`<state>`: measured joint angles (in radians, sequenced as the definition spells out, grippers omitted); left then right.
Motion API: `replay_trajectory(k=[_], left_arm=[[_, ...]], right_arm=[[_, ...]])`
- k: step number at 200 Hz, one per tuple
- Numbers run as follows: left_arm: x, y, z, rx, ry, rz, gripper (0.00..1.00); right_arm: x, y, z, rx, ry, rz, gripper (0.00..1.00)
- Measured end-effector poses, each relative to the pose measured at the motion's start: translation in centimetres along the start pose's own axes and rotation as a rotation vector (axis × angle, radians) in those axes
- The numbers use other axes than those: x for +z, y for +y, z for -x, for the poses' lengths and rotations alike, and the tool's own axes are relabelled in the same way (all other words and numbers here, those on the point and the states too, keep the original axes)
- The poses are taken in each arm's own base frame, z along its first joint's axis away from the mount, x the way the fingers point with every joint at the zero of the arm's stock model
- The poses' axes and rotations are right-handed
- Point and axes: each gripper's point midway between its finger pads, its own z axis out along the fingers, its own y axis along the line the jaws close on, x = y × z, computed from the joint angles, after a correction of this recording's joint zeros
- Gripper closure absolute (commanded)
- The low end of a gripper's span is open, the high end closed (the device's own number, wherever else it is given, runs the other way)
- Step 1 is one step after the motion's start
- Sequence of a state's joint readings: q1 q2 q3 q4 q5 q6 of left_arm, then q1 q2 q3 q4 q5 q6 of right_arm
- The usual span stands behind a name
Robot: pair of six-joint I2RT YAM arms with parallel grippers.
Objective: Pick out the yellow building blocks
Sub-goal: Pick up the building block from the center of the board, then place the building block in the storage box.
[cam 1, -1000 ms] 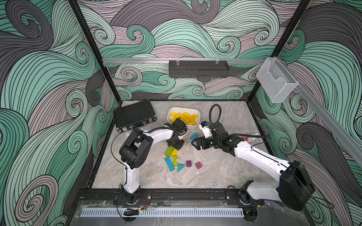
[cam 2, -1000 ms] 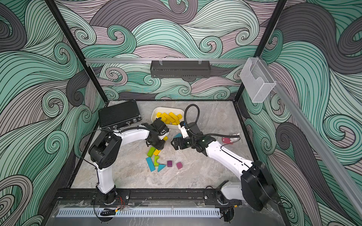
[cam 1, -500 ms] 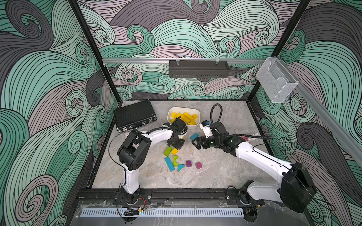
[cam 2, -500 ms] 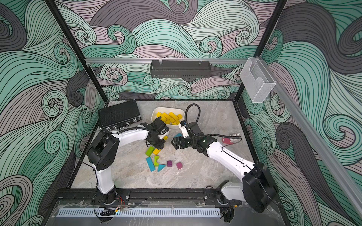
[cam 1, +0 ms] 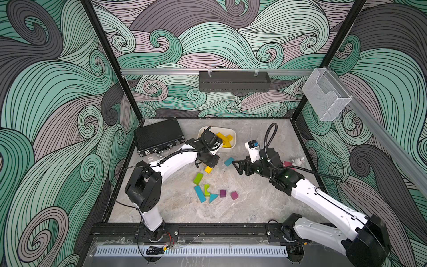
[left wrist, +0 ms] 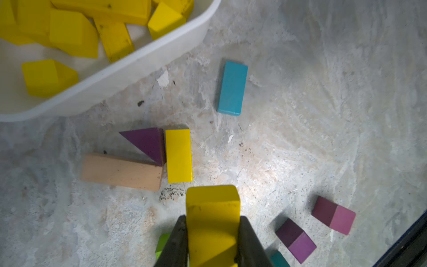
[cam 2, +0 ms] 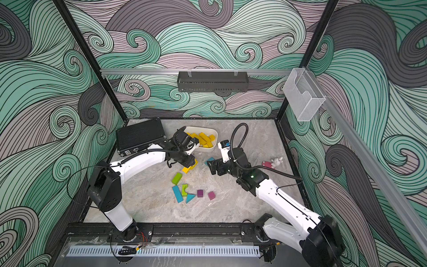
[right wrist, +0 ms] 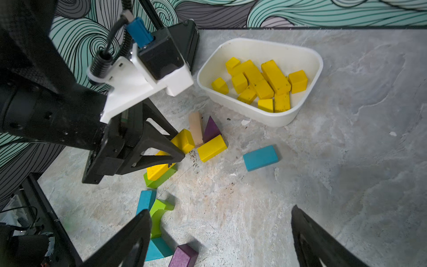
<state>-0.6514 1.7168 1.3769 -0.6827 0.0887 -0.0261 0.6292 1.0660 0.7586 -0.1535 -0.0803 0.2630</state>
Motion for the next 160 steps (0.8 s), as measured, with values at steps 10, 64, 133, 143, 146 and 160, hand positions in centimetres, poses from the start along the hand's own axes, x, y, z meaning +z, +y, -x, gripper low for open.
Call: replay_trajectory(k=[10,64,133,143,146,160], left_arm=[[-0.4,0.1,0.8,0.003,-0.019,0.006,0.75],[-0.8,1.2,6.0,0.025,-0.085,0.077,0.74],[5.4,4.8,10.1,0.014,-0.065,0.131,0.74],[6.0,5.3,10.9,0.012,-0.073,0.135,0.74],[6.2,5.4,11.3,0.013,-0.078,0.137,0.74],[6.7,6.1,12.4,0.011,-0.098,0.143,0.74]], right_arm=[[0.1,-0.1,-0.1,-0.010,0.002,-0.003,0.06],[1.5,-0.1,-0.7,-0.014,0.049,-0.003,0.03],[4.2,0.3,2.4,0.058,0.047,0.021,0.01],[4.4,0.2,2.5,0.061,0.044,0.020,0.01],[4.4,0.2,2.5,0.063,0.044,0.019,0.01],[4.6,-0.1,2.4,0.069,0.049,0.012,0.01]])
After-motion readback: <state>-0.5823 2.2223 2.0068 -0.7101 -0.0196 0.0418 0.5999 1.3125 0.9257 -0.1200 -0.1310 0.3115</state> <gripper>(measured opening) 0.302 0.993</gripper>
